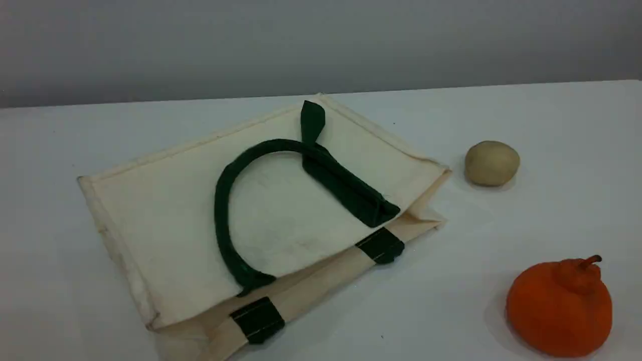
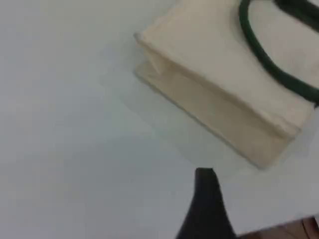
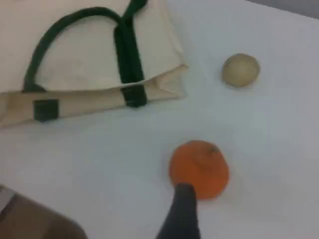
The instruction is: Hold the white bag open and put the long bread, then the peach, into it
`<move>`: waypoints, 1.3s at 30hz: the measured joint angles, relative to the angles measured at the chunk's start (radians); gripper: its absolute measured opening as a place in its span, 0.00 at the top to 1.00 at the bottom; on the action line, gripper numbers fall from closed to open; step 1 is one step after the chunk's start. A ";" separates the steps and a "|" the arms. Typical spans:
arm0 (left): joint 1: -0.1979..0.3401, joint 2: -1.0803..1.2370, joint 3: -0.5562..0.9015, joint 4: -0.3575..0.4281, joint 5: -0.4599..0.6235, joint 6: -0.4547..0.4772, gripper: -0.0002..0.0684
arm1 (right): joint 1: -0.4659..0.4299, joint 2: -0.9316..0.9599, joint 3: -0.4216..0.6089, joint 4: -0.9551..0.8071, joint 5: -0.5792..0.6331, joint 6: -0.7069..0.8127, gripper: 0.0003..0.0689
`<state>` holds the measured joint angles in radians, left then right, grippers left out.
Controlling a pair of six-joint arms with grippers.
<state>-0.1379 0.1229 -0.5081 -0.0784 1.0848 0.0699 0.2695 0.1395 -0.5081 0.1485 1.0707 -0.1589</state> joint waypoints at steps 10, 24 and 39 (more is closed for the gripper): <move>0.156 -0.067 0.000 -0.003 0.002 0.001 0.29 | -0.256 -0.012 0.000 0.002 0.000 0.000 0.14; 0.156 -0.123 0.000 -0.002 0.001 0.001 0.29 | -0.290 -0.101 0.000 0.002 0.001 -0.002 0.14; 0.123 -0.123 0.000 0.000 -0.001 0.001 0.29 | -0.300 -0.139 0.000 0.006 0.001 0.000 0.14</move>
<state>-0.0144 0.0000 -0.5081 -0.0787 1.0842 0.0707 -0.0303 0.0000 -0.5081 0.1540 1.0718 -0.1593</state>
